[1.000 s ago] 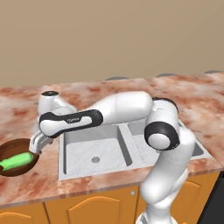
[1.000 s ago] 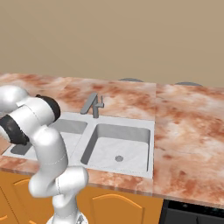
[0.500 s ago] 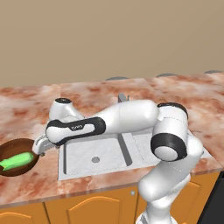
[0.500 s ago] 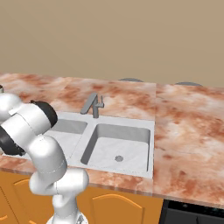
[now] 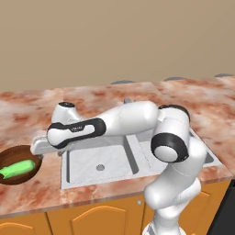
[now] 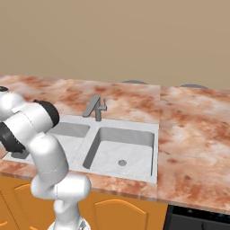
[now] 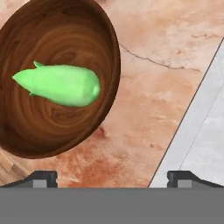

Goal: Pick the corn from the sink and place it in the bowl. Then pick the bowl and place it in the microwave. Then close the microwave door and press the start button.

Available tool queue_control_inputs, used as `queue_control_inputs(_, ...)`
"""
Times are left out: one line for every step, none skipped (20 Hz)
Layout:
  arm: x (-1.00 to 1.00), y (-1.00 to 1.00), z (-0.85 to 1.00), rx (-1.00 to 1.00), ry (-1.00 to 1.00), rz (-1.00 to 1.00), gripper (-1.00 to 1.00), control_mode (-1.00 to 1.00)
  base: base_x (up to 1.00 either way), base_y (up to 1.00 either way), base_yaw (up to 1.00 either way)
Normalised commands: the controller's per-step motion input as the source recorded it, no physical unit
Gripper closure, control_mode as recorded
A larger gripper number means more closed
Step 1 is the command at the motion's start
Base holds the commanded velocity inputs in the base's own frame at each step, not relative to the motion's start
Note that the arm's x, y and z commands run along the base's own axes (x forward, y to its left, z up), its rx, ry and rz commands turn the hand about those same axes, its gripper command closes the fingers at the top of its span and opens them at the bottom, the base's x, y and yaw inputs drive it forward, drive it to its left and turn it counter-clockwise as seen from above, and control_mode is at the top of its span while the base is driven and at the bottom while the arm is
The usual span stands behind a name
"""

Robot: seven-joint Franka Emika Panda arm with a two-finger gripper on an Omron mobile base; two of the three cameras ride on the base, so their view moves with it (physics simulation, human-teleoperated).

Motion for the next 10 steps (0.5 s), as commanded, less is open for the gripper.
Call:
queue_control_inputs(0.04,0.49,0.00,0.00,0.10,-0.15,-1.00,-1.00,0.00,0.00,0.00)
queue_control_inputs(0.08,0.36,0.00,0.00,0.13,-0.15,-1.00,-1.00,0.00,0.00,0.00)
queue_control_inputs(0.06,0.36,-0.04,0.00,0.16,-0.16,-1.00,-1.00,0.00,0.00,0.00)
queue_control_inputs(0.16,0.21,-0.14,0.00,0.20,-0.18,-1.00,-1.00,0.00,0.00,0.00)
queue_control_inputs(0.21,0.13,-0.27,0.00,0.21,-0.19,-1.00,-1.00,0.00,0.00,0.00)
queue_control_inputs(0.19,0.10,-0.25,0.00,0.16,-0.19,-1.00,-1.00,0.00,0.00,0.00)
queue_control_inputs(0.19,0.08,-0.24,0.00,0.15,-0.18,-1.00,-1.00,0.00,0.00,0.00)
queue_control_inputs(0.13,0.03,-0.26,0.00,0.12,-0.16,-1.00,-1.00,0.00,0.00,0.00)
queue_control_inputs(0.14,0.01,-0.26,0.00,0.11,-0.15,-1.00,-1.00,0.00,0.00,0.00)
queue_control_inputs(0.22,0.09,-0.24,-0.02,0.11,-0.15,-1.00,-1.00,0.00,0.00,0.00)
